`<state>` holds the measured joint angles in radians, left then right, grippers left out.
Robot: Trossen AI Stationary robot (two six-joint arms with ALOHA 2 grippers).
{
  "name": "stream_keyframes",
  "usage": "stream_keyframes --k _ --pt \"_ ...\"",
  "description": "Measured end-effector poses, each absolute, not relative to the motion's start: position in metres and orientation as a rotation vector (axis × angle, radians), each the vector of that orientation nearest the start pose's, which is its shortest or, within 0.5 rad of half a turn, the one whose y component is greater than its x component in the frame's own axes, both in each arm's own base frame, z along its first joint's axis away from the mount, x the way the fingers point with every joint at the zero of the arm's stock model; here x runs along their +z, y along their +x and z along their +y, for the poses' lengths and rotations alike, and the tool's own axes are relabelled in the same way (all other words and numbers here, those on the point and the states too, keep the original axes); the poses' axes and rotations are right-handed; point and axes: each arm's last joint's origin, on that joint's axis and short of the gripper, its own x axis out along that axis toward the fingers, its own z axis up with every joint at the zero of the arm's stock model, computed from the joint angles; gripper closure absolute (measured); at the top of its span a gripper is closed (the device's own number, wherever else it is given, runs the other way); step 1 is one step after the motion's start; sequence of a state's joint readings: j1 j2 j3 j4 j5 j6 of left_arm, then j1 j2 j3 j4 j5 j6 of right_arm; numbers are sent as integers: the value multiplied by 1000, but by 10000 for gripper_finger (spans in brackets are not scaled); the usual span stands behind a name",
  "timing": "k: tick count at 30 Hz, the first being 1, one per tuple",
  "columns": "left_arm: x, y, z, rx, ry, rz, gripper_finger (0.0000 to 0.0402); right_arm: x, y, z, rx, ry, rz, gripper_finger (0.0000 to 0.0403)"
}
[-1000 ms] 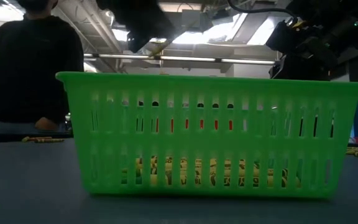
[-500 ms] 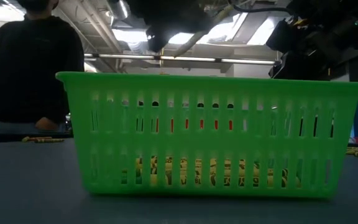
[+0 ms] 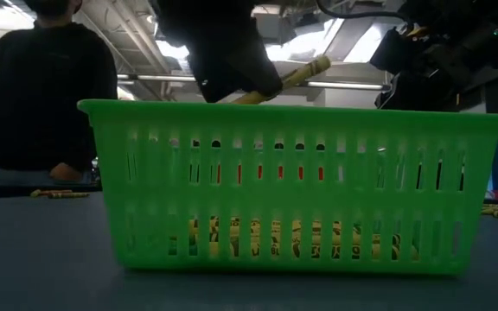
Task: Sort crayons
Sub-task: Put the yellow crayon into the green bin, then put the green crayon into the green bin
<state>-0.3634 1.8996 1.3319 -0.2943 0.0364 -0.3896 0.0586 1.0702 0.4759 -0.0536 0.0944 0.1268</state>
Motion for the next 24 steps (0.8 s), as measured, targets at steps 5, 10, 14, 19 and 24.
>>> stream_keyframes --k 5,10,14,19,24 --pt "195 382 -146 -169 -166 899 386 190 207 9 -70 75 640 233" --pt "197 385 -136 -122 -198 890 366 190 207 10 -63 77 641 233" --pt "197 384 -138 -155 -215 904 322 190 207 10 -63 77 641 233" --pt "207 383 -139 -224 -245 911 278 190 207 10 -65 82 641 233" --pt "231 385 -140 -293 -196 864 271 189 207 10 -50 91 643 233"
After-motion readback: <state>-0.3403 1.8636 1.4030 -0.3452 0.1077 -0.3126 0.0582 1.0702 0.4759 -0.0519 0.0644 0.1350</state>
